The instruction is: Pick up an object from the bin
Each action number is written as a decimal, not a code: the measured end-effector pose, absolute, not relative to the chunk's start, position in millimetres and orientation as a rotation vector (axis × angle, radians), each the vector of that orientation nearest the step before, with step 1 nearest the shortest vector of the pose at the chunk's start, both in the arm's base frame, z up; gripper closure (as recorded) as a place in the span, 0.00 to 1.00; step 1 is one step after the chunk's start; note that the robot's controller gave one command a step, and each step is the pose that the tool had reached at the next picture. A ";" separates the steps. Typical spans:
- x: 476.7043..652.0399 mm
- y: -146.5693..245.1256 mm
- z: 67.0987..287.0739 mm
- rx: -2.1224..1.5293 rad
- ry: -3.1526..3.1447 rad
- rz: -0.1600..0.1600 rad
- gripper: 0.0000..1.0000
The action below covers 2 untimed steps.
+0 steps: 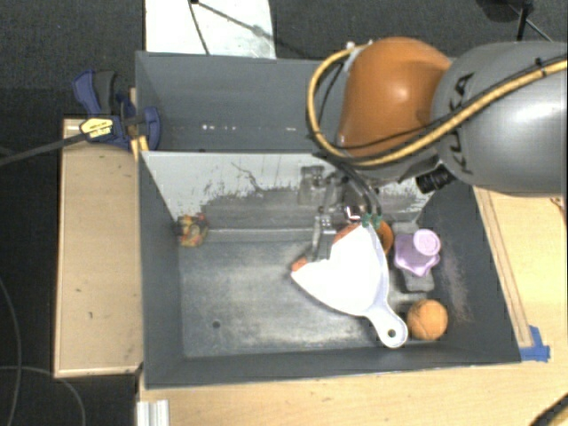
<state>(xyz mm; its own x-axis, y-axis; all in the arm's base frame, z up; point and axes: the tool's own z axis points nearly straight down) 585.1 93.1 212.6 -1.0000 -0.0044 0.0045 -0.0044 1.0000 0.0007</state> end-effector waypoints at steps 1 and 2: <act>586.6 92.5 217.5 0.003 -3.145 -0.002 0.00; 579.1 43.5 132.2 0.099 -3.147 -0.001 0.00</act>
Offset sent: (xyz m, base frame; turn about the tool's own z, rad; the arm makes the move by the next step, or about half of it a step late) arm -0.0133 -0.0843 -0.1426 -0.0988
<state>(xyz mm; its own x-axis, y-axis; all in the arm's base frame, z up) 579.1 43.5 132.2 -0.9980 -0.0626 -0.0070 -0.0626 0.9980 0.0003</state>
